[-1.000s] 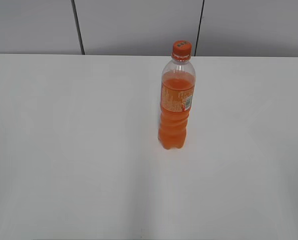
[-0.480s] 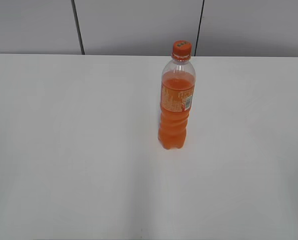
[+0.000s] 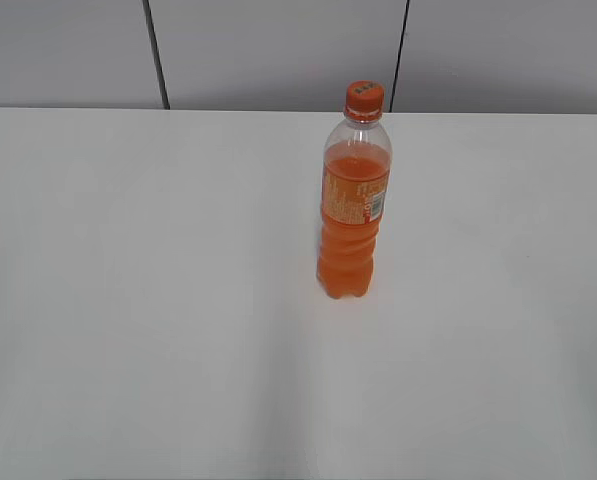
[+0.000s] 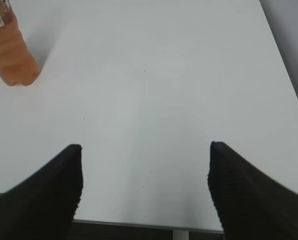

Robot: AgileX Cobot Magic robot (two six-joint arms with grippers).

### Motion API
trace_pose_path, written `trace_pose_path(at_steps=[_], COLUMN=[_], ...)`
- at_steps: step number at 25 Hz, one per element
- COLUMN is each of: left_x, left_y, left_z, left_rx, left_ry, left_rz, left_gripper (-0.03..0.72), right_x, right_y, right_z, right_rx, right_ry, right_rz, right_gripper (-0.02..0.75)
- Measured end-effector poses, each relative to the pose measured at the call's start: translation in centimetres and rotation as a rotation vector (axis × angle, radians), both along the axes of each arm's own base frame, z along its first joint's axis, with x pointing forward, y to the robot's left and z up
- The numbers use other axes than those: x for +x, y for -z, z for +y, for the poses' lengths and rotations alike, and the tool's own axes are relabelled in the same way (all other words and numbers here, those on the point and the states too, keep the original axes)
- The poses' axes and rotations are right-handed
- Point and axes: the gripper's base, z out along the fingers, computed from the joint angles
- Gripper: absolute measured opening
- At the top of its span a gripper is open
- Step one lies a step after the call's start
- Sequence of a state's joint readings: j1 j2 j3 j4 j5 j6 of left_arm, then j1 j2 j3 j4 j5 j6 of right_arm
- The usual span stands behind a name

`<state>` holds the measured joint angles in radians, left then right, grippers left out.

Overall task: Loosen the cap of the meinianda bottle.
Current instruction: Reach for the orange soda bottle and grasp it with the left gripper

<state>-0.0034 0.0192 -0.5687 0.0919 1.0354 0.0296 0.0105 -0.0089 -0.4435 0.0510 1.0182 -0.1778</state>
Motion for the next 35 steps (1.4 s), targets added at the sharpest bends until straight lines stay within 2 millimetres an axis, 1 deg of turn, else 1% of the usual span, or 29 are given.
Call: trace_pose_path(at_steps=[13,16,23,35], left_x=[0.0,0.0,0.0,0.01], left_y=[0.0,0.0,-0.01,0.0], left_z=[0.0,0.0,0.0,-0.12], left_rx=[0.0,0.0,0.0,-0.013], left_ry=[0.0,0.0,0.0,0.009], left_rz=[0.0,0.0,-0.001,-0.001], left_gripper=[0.242,0.259,0.331,0.341], right_x=[0.0,0.0,0.0,0.0], right_y=[0.0,0.0,-0.01,-0.01], right_z=[0.0,0.0,0.0,0.0], right_rx=[0.0,0.0,0.0,0.0], right_ry=[0.0,0.0,0.0,0.0], right_rz=[0.0,0.0,-0.001,-0.001], right_gripper=[0.587,0.587,0.587,0.587])
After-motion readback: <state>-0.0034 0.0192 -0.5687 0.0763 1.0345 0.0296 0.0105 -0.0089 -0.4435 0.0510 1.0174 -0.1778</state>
